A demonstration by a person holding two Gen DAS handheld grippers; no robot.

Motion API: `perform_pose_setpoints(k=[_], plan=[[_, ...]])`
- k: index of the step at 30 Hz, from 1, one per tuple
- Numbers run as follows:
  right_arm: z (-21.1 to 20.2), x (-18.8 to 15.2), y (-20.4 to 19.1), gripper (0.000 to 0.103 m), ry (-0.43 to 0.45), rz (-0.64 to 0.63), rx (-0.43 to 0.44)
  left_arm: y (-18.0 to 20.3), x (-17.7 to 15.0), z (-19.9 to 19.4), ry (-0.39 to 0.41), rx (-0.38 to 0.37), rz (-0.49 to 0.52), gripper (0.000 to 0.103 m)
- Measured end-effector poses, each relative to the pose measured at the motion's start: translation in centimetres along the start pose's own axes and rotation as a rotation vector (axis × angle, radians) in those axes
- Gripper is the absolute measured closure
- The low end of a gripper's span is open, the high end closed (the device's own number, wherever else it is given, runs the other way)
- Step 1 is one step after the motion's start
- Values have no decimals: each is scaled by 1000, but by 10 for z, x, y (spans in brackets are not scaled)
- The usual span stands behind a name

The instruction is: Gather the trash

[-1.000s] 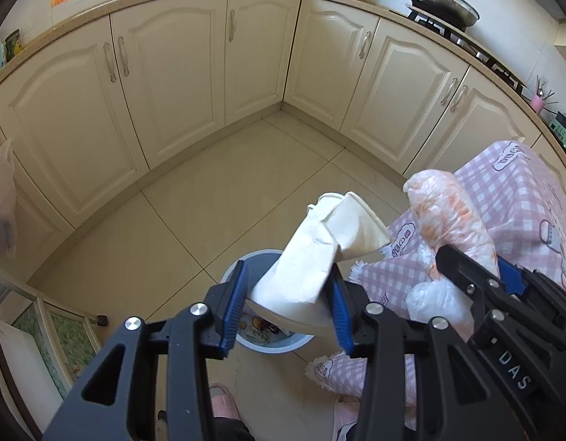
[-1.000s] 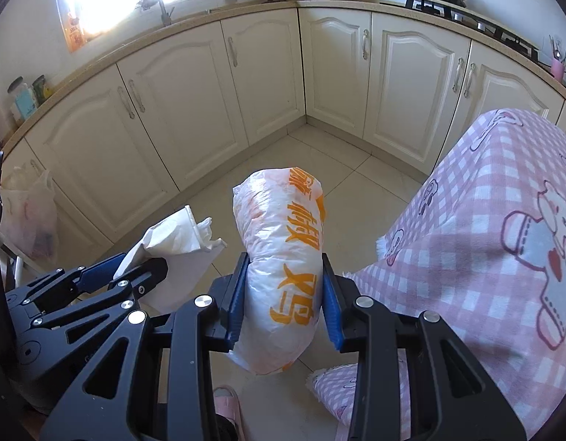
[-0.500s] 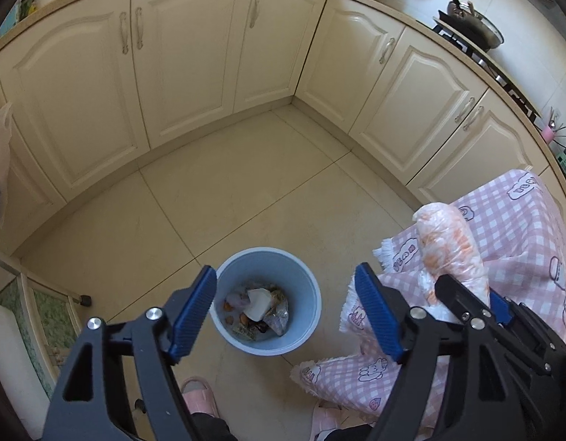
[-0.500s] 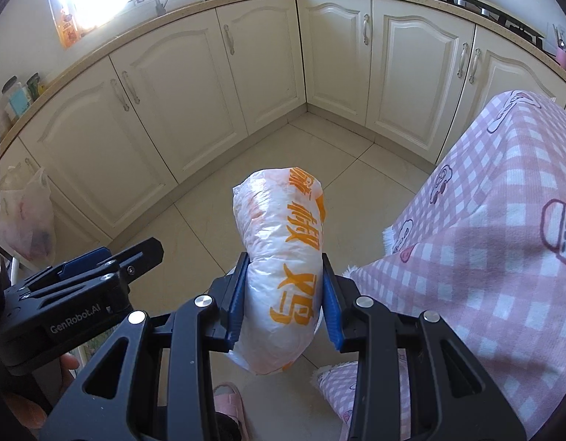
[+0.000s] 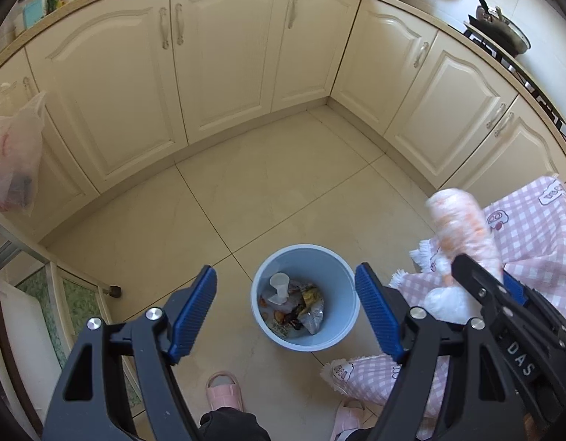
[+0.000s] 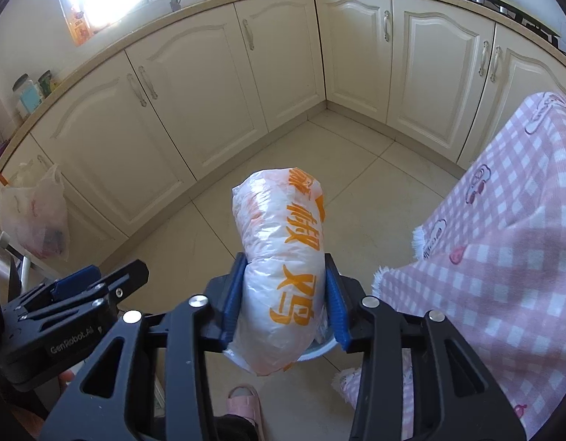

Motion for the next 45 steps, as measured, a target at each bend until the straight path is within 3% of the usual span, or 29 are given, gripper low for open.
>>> perform_pose_setpoints(k=[1,2,10,15,18,21,25,31,33,39,45], plan=[[-1,3,-1,45,12,1,-8,-1,1,-4,4,1,-1,27],[-4,5,-2,42,25,0,-12,-1,1,-7,10,1,0,27],[-55,5,4,41,119,-13,-85,13,1,-54,102,25,48,27],[-121,-11,18,34,230,-8,-146,45,-12,-106,200,22,111,23],[-161,-26,28,31,296,6,-188,65,-25,-139,263,7,149,16],[-200,-43,39,29,357,27,-227,91,-44,-176,327,-28,196,15],[-255,-73,59,18,449,68,-275,120,-72,-213,384,-51,262,15],[-310,-116,78,17,529,104,-311,145,-116,-264,481,-55,313,14],[-322,-127,80,9,552,112,-314,151,-130,-282,519,-61,324,14],[-361,-165,82,9,639,127,-348,166,-166,-326,643,-46,363,6],[-393,-198,83,8,706,142,-359,173,-201,-354,706,-82,386,6]])
Point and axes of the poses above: each gripper's, at about its wrist camera, not at the fingertips, and z roughly the way its jaws point, y to its right, x to its top, the point moved 7 cm from there along z, roughly the way its jaws point, and after that the axes turned 14 degrees about -y, right-handed, at the moved point
